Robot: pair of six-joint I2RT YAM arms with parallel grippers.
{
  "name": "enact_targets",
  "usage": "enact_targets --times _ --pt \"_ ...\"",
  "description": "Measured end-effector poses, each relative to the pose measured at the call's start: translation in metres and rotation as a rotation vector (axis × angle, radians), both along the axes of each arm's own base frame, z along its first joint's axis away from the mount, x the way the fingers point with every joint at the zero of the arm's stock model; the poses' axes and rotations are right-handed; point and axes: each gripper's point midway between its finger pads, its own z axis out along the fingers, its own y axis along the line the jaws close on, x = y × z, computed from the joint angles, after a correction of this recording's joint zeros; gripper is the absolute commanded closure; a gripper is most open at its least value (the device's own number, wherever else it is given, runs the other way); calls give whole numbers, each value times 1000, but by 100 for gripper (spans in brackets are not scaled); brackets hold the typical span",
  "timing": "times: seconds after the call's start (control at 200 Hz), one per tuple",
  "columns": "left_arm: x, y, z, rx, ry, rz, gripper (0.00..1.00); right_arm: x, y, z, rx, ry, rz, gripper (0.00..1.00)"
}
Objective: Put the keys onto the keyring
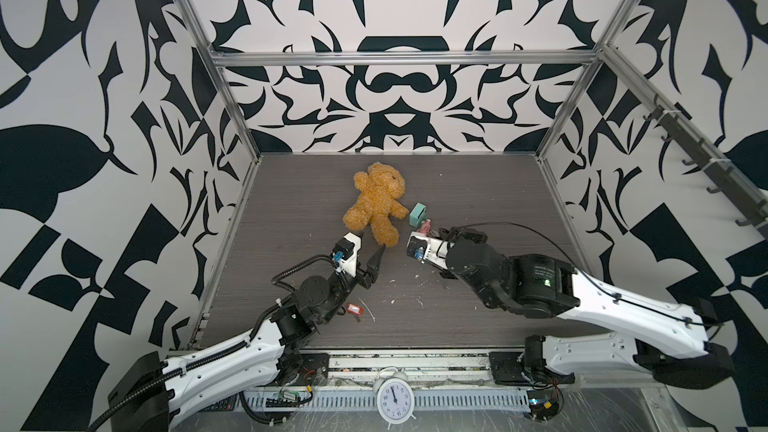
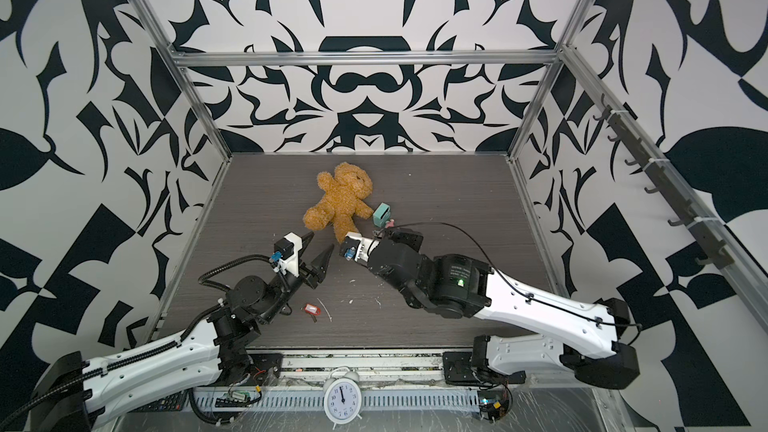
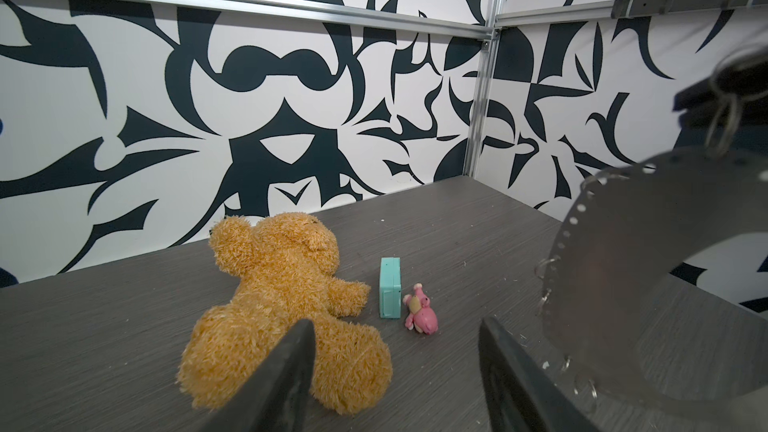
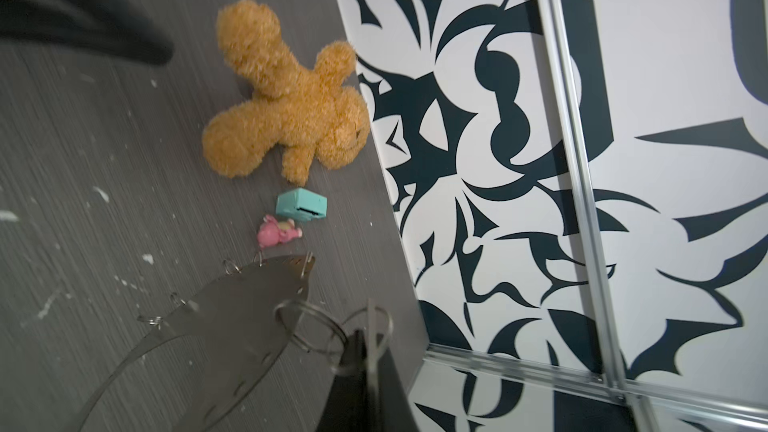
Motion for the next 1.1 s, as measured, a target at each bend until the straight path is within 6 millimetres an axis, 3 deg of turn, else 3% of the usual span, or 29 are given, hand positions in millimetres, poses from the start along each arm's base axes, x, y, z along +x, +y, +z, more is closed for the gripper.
enact_targets --times 0.165,0.335,0.59,0.94,1.1 --pt "1 6 -4 0 3 28 34 11 -6 -11 -275 -70 -1 100" --pt "1 13 -2 -14 0 51 33 21 -10 0 -473 -178 11 100" --pt "4 19 -2 -18 3 87 33 30 -4 17 -643 -297 43 100" --pt "2 32 8 -60 -19 120 32 36 4 18 -849 -367 106 100" --pt "2 33 4 -47 -11 125 31 37 1 6 -900 -370 113 100"
